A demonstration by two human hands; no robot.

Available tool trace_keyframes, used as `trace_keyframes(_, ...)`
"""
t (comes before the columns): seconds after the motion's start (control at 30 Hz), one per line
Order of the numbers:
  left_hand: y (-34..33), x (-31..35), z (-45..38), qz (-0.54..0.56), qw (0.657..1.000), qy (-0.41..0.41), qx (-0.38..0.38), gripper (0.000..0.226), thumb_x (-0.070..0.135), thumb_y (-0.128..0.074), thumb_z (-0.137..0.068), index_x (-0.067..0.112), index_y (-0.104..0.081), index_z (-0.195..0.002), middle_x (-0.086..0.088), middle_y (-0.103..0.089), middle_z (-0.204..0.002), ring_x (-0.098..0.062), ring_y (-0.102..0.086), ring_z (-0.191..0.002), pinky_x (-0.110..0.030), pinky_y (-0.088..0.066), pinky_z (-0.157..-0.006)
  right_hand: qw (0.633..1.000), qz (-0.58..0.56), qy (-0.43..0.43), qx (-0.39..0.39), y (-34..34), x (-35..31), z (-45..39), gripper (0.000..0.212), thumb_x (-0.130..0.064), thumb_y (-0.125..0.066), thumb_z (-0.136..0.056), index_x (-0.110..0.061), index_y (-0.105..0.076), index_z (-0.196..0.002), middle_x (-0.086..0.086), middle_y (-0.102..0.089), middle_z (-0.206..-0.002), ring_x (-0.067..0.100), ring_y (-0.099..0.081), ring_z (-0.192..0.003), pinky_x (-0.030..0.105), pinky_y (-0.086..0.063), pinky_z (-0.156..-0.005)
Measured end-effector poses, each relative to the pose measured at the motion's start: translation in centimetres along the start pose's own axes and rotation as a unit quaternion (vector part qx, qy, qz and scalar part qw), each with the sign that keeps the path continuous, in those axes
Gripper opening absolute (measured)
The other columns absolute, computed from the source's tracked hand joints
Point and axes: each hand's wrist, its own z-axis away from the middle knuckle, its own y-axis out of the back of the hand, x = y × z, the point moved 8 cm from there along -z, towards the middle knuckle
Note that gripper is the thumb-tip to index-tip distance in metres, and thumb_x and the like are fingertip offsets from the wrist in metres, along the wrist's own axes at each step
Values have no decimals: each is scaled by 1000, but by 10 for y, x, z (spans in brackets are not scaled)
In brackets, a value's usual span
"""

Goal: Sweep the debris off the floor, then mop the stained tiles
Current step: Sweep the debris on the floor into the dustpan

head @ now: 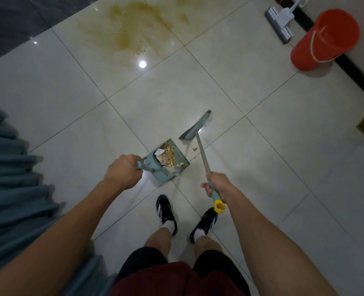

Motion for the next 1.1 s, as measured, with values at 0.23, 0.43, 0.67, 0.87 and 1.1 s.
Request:
trace_keyframes(0.23,-1,29,3,-33,999,-27,5,18,21,-60,-86,24,-71,-100,-3,-66,-84,-27,-63,-73,-36,-58,-68,999,-3,-23,26,42,61,15,10,-11,-48,-101,-9,-58,-104,16,-56,-73,15,-40,-39,19,-37,-39)
trace_keyframes(0.43,-2,57,8,-63,997,-45,20,26,21,-62,-86,26,-71,-110,-4,-66,-87,-25,-63,-74,-34,-57,-68,998,-63,18,19,79,68,30,11,-9,-55,-97,-14,-65,-96,11,-55,-61,15,-41,-39,18,-35,-39)
trace_keyframes(0.67,11,79,0,-95,993,-55,48,21,18,-62,-86,23,-71,-104,2,-59,-75,-20,-56,-64,-25,-39,-55,995,-7,98,18,117,65,41,27,-12,-56,-96,-5,-61,-122,5,-52,-56,16,-42,-42,23,-36,-41)
trace_keyframes(0.87,14,79,-8,-112,991,-63,45,27,20,-60,-85,26,-70,-110,-5,-67,-90,-28,-63,-77,-34,-55,-67,985,83,126,84,121,47,41,51,-14,-53,-94,-19,-51,-145,6,-57,-67,17,-48,-46,24,-41,-42)
trace_keyframes(1.1,10,78,-21,-130,987,-87,47,36,24,-59,-87,29,-66,-122,-6,-68,-97,-26,-62,-77,-32,-53,-67,932,309,129,137,101,22,31,56,-7,-43,-94,-13,-43,-150,18,-62,-122,30,-63,-70,27,-48,-43)
